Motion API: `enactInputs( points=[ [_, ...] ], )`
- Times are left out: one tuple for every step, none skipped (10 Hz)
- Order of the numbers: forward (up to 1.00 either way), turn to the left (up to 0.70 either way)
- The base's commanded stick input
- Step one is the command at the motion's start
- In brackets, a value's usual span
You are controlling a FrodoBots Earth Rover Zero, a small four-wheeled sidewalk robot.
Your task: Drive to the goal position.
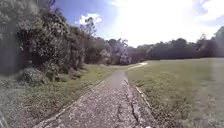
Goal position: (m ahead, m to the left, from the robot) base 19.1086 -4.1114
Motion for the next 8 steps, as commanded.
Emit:
enactInputs(
  points=[
    [0.00, 0.00],
    [0.00, 0.00],
    [0.00, 0.00],
    [0.00, 0.00],
    [0.18, 0.00],
    [0.65, 0.00],
    [0.70, 0.00],
    [0.70, 0.00]
  ],
)
